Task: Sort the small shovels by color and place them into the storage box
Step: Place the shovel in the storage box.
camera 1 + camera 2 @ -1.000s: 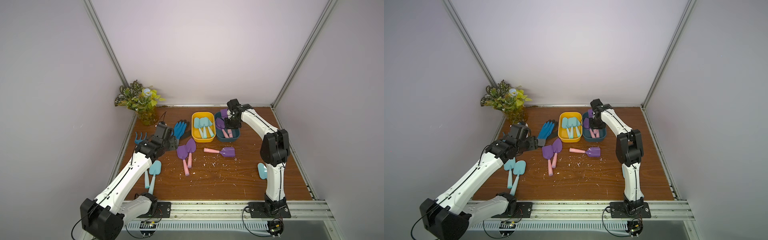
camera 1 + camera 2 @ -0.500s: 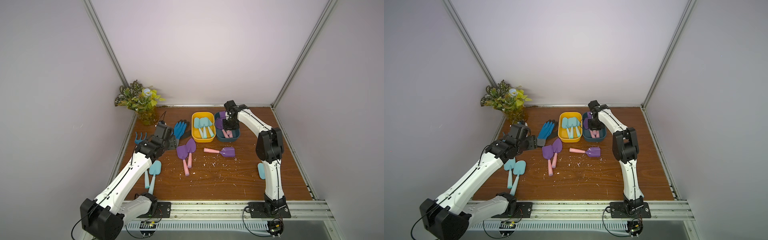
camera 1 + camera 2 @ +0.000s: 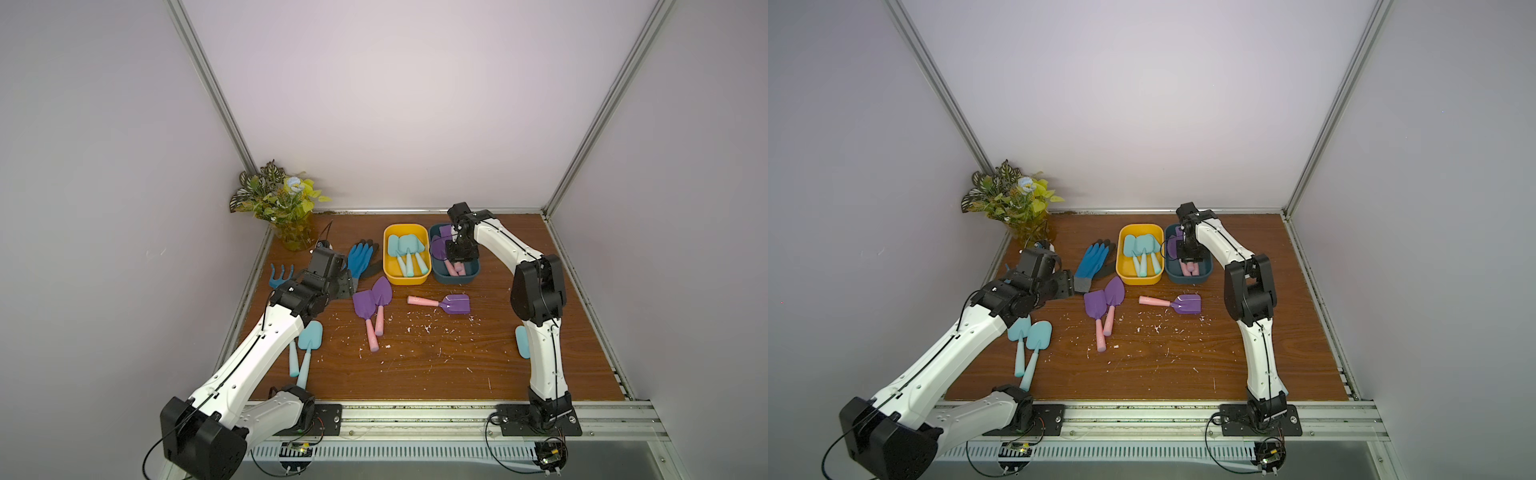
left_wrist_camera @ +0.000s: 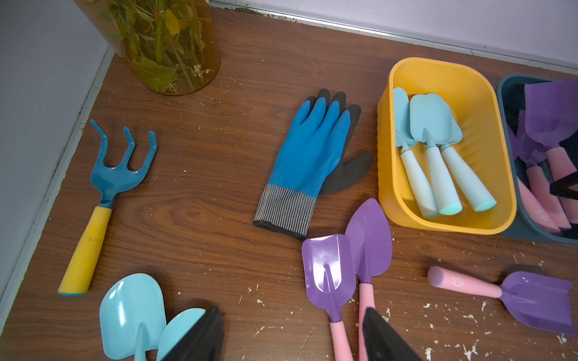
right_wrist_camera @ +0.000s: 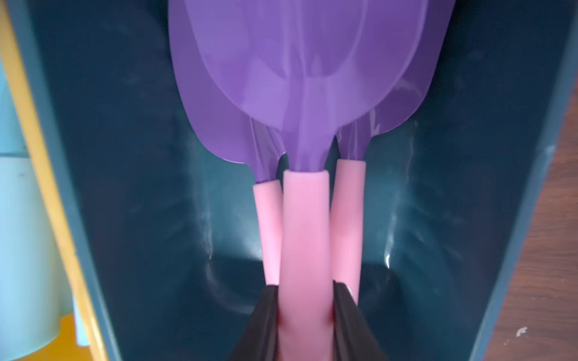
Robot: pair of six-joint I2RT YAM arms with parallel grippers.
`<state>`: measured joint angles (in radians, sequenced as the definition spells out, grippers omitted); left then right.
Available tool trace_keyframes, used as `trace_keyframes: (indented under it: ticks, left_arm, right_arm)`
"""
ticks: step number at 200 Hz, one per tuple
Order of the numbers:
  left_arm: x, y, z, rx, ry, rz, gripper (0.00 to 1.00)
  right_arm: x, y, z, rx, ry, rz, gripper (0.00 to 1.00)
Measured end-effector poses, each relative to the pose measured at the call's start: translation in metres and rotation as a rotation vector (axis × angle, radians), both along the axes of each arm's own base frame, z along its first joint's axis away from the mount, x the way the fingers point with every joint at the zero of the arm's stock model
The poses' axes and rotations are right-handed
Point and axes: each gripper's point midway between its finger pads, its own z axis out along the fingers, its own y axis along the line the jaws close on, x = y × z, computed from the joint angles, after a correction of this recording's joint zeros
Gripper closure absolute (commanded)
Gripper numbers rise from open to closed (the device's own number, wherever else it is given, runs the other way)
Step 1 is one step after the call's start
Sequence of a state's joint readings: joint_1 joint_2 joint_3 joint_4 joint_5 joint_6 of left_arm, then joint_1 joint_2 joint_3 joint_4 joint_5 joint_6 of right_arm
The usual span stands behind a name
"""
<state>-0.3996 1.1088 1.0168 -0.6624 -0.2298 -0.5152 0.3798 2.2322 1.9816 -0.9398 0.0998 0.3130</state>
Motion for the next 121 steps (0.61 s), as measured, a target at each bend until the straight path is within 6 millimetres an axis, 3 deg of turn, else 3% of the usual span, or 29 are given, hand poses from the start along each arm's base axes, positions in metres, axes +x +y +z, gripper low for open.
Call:
trace_keyframes:
  ticks: [121]
  left_arm:
    - [0.003,-0.001,-0.009,0.010,0.001,-0.009,0.27]
  right_arm:
    - [-0.005,-0.001,-0.013,-0.012,0.030,0.004,0.91]
